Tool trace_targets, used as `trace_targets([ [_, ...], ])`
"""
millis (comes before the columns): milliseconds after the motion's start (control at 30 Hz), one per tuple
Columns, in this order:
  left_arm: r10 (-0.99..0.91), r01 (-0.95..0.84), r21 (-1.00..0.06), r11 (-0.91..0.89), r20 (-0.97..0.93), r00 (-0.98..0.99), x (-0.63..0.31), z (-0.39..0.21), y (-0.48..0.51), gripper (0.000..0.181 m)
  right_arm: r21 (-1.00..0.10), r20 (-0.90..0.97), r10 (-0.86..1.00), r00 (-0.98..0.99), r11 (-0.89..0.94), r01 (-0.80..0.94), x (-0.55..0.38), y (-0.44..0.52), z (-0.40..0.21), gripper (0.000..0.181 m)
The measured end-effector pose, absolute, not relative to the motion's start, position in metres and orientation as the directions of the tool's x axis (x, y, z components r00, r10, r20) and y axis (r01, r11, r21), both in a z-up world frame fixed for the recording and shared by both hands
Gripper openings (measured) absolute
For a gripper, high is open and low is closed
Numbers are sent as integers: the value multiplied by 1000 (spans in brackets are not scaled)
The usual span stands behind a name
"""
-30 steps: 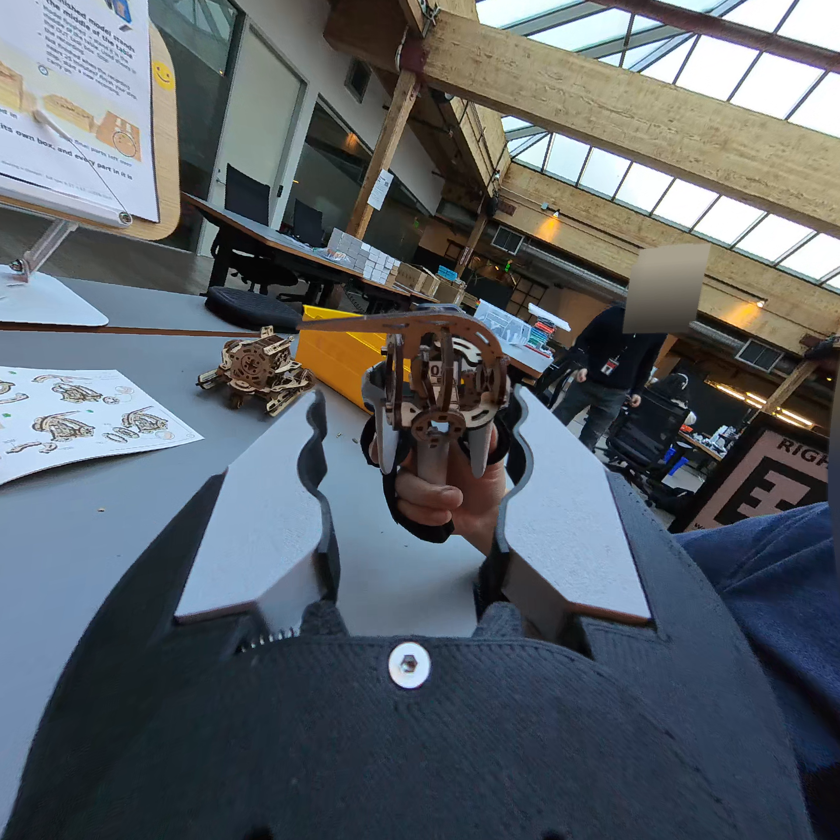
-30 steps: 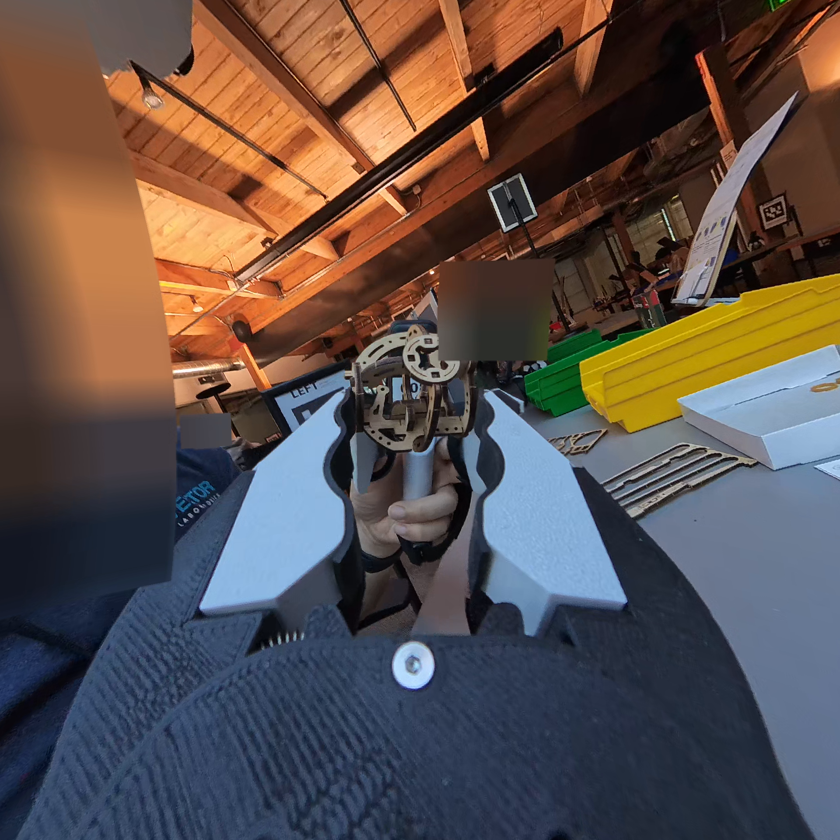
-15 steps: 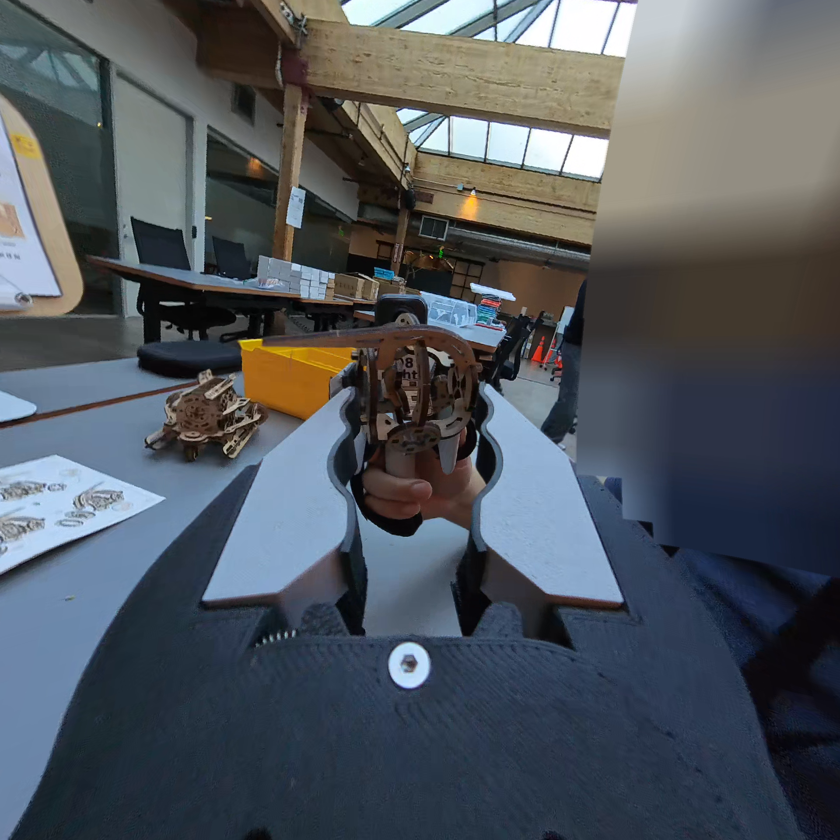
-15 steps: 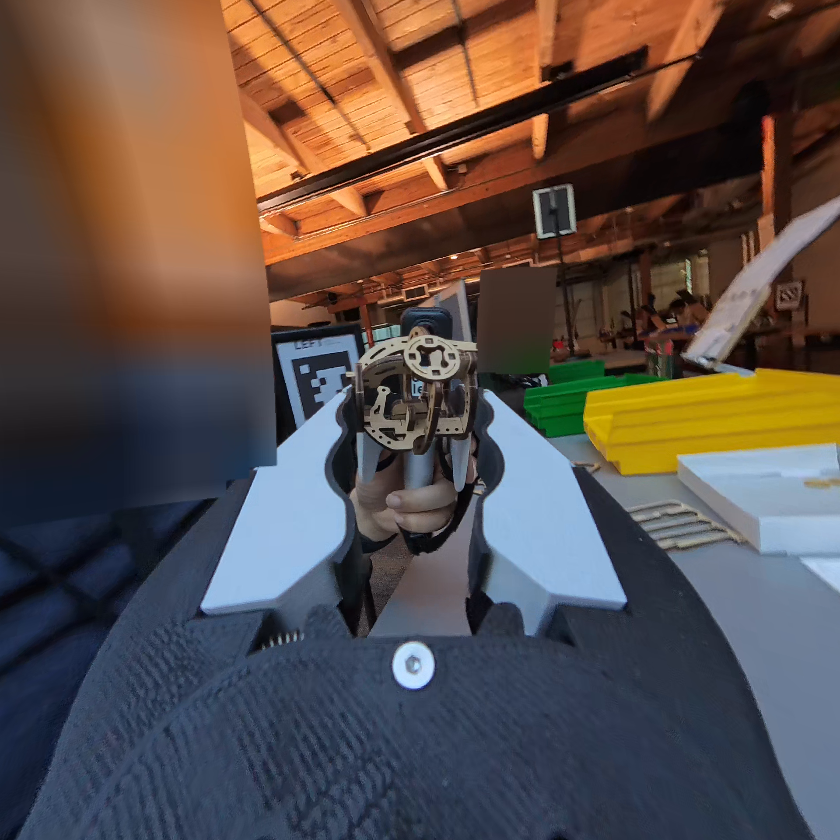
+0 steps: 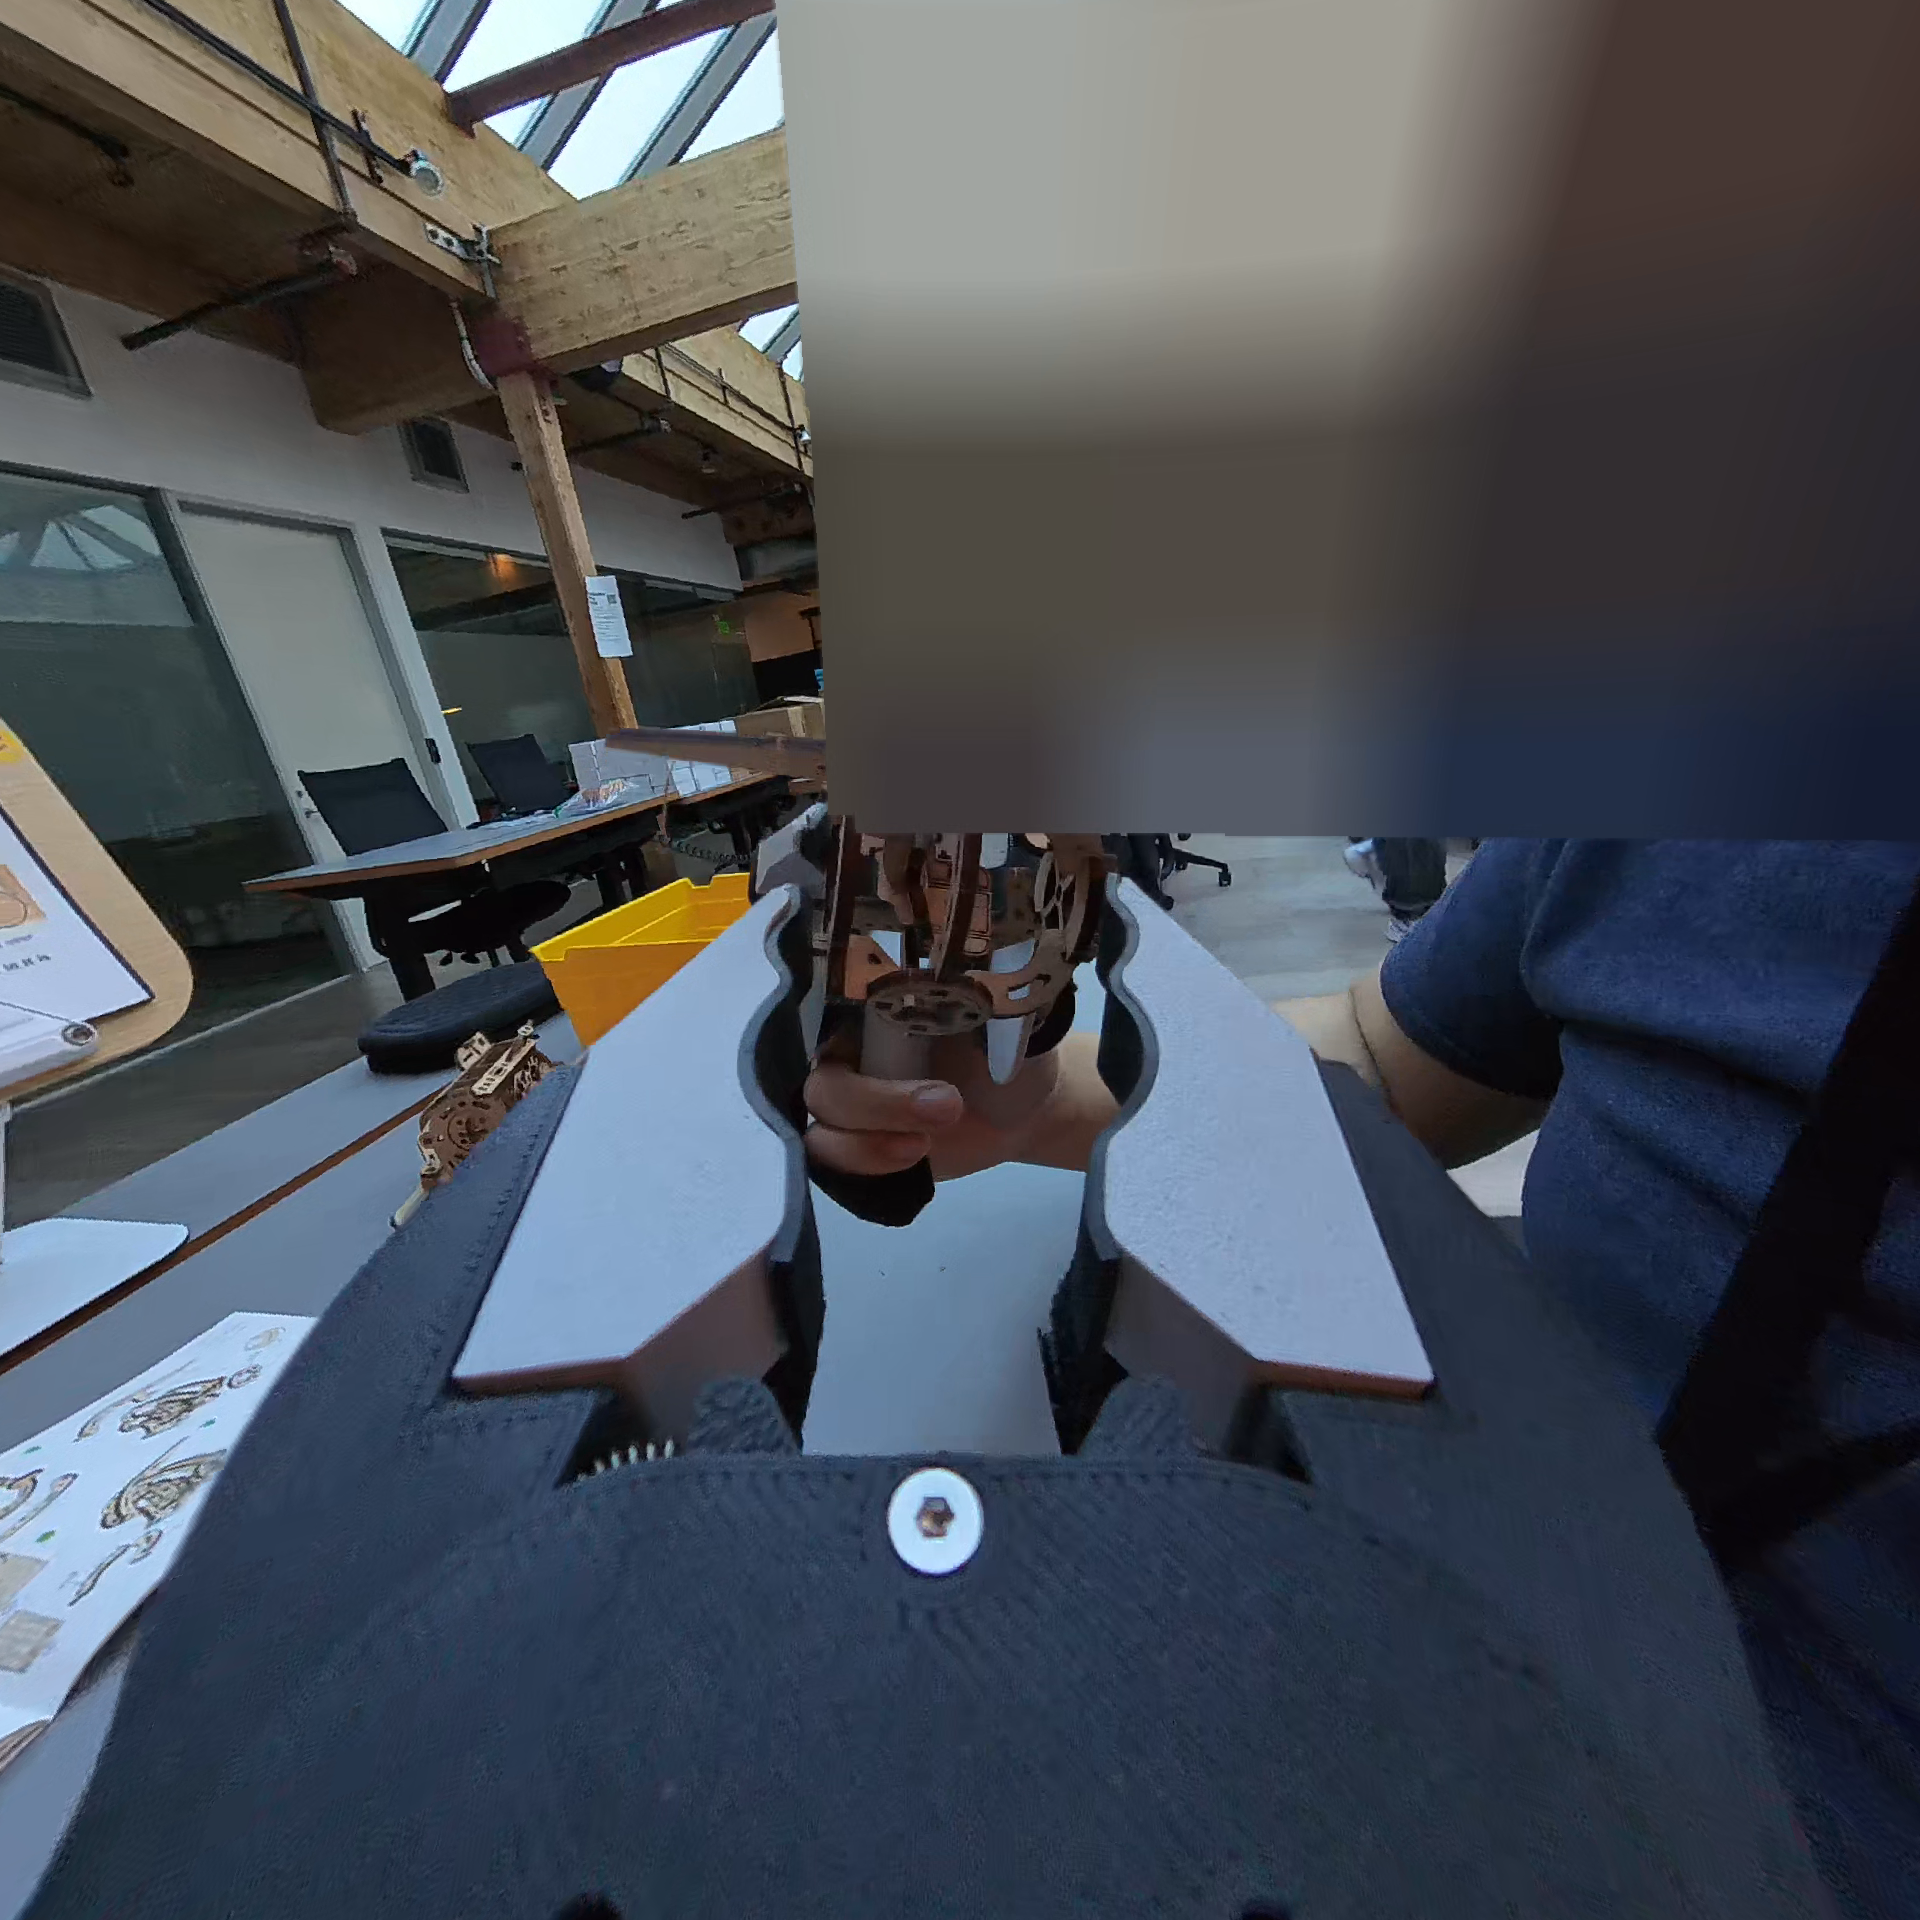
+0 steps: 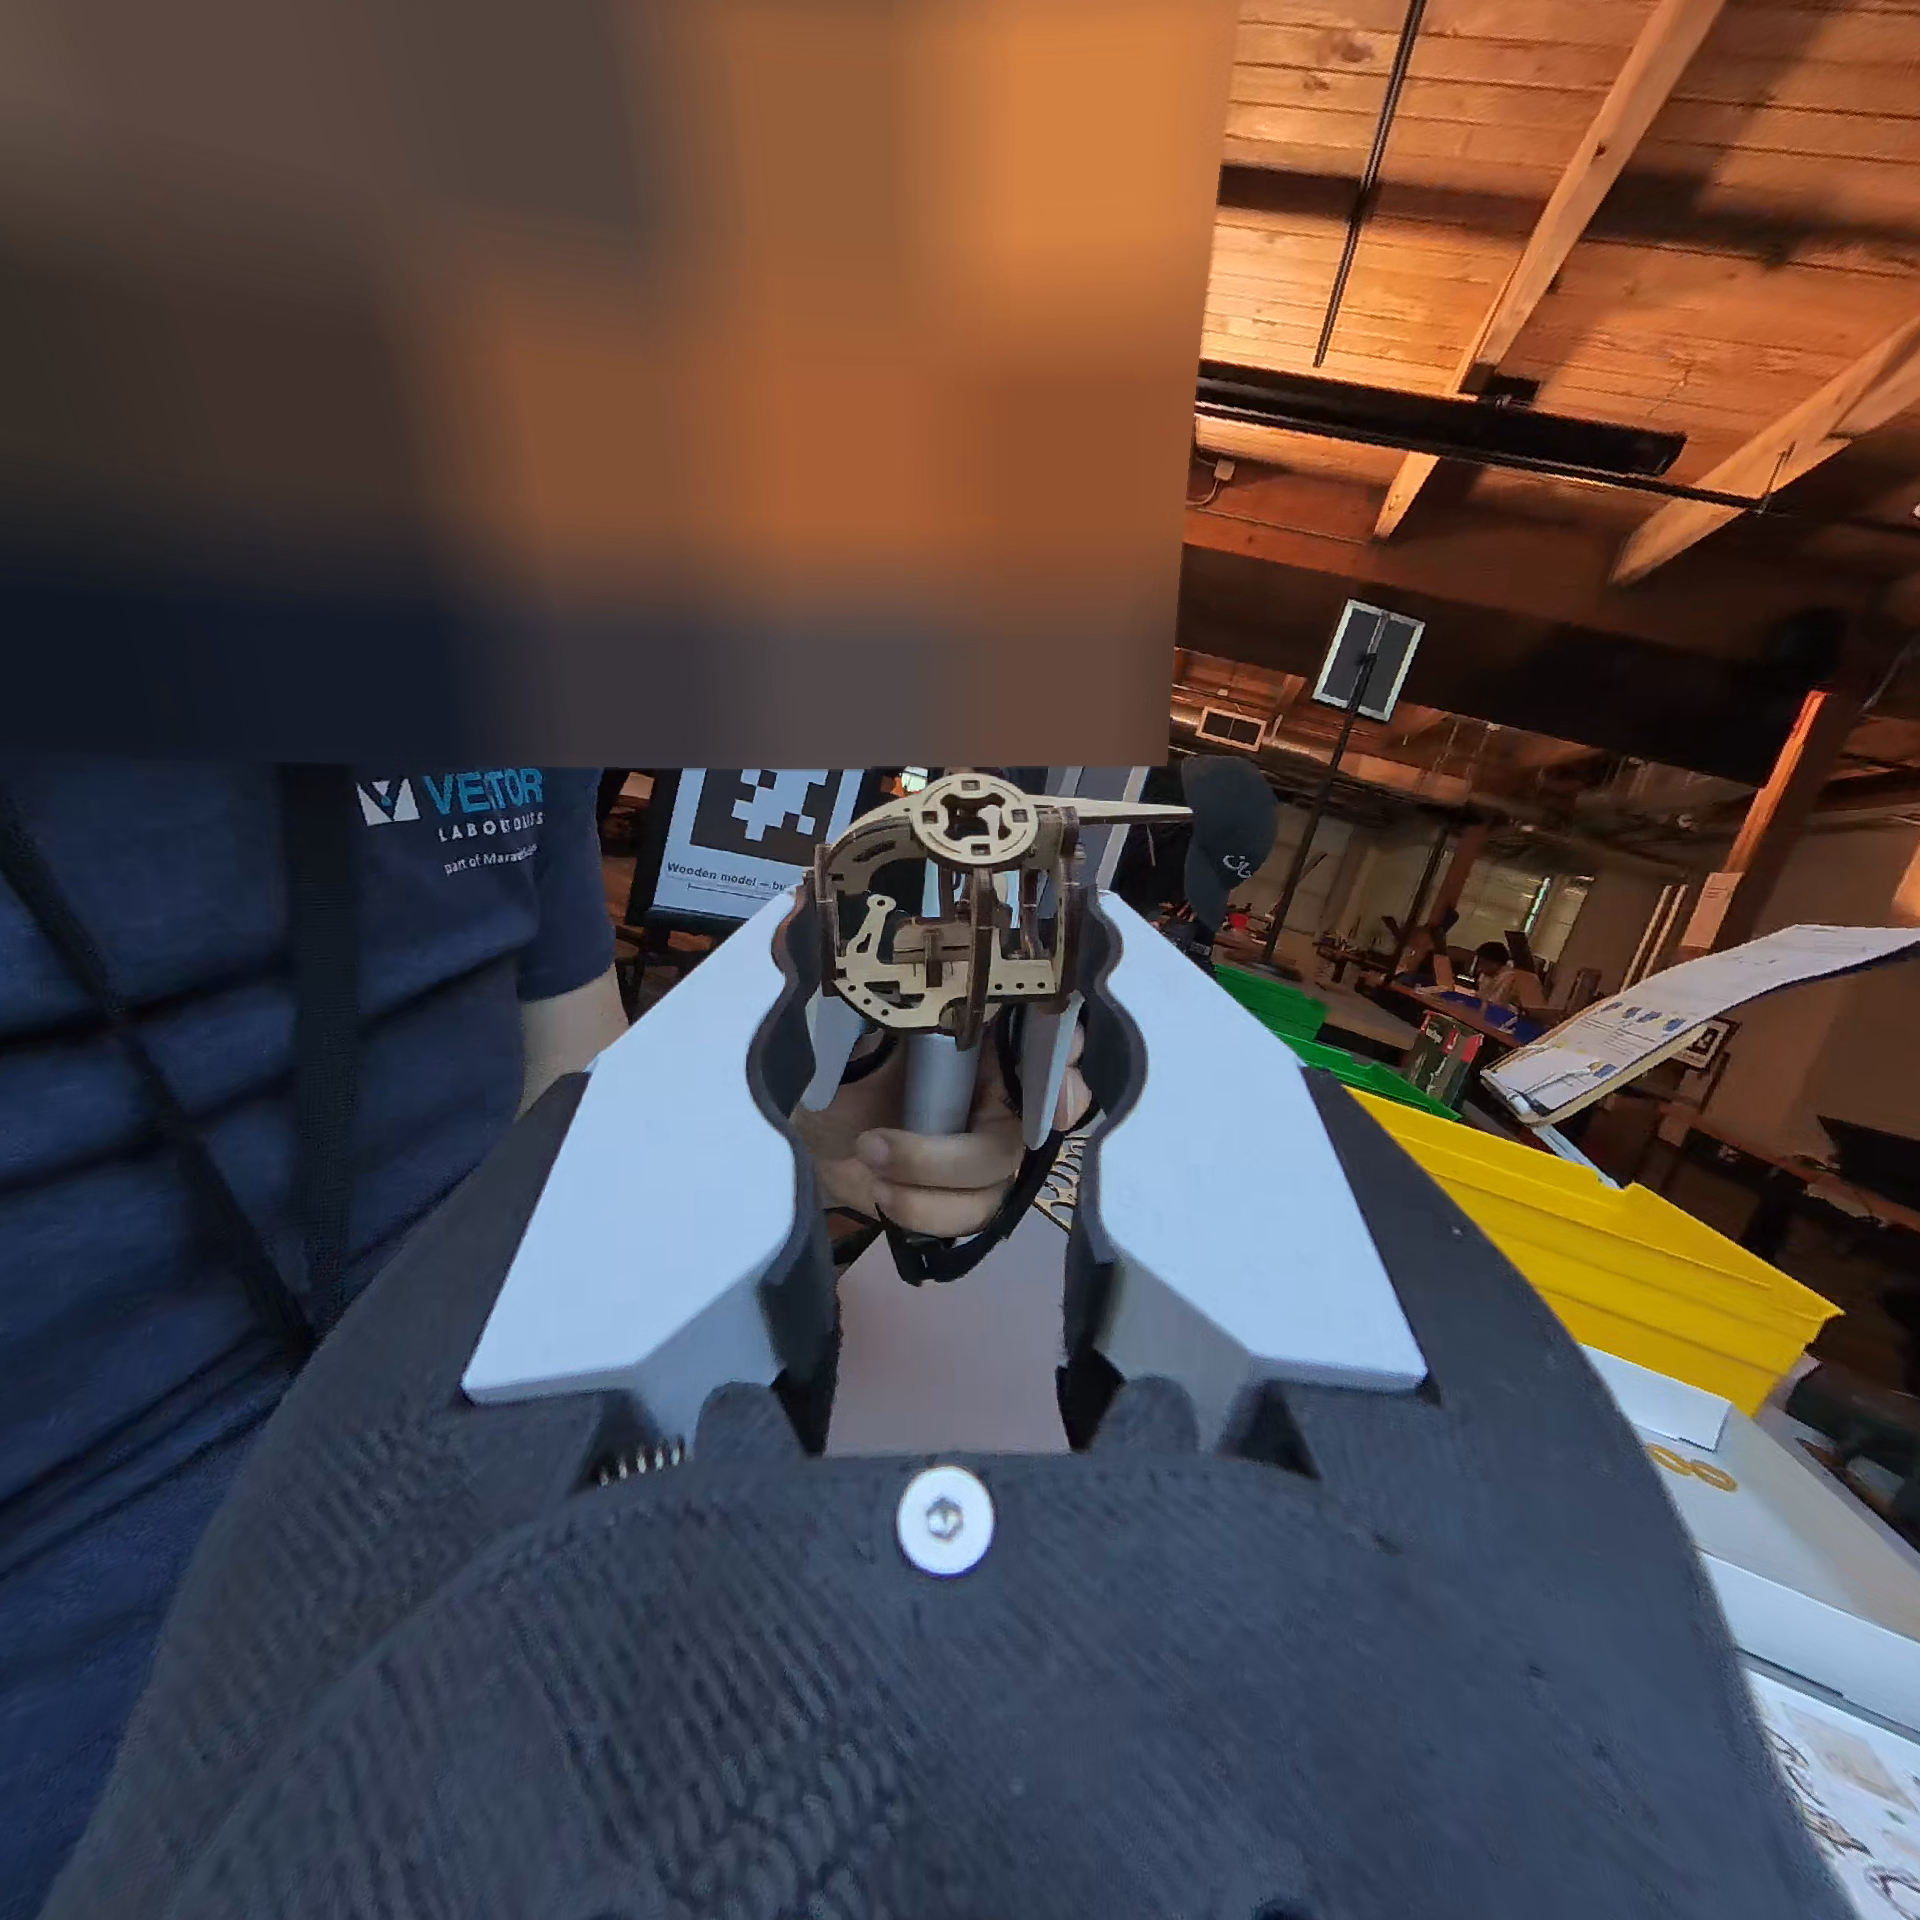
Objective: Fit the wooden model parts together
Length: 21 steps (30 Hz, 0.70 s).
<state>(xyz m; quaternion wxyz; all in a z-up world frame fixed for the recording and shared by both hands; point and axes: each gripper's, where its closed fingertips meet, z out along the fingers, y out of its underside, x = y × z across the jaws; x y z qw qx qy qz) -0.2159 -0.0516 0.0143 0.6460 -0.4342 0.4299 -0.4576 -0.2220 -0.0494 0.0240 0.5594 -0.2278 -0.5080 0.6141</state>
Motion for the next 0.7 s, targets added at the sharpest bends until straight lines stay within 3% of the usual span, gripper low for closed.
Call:
trace_targets([
  [233, -945, 176, -948, 264, -218, 243, -221, 13, -51, 52, -906, 270, 921, -281, 144, -398, -228, -48, 19, 48],
  [300, -922, 136, -942, 307, -259, 287, -225, 12, -48, 52, -897, 334, 924, -186, 251, -363, -227, -40, 20, 64],
  [367, -887, 55, -937, 345, -306, 346, -231, 8, -40, 52, -869, 449, 891, -72, 416, -267, -221, -30, 19, 54],
  [400, -864, -1, -934, 358, -332, 378, -235, 5, -34, 52, -840, 518, 855, -35, 500, -211, -215, -31, 21, 34],
  [467, -818, -110, -919, 379, -388, 424, -243, -1, -25, 52, -737, 669, 743, 7, 665, -120, -210, -46, 27, 20],
  [600, -768, -269, -885, 381, -465, 441, -251, -12, -17, 52, -514, 804, 577, -146, 797, 317, -227, -39, -8, 26],
  [700, -756, -362, -855, 370, -504, 417, -249, -24, -14, 53, -367, 799, 536, -272, 794, 485, -234, -26, -29, 24],
])
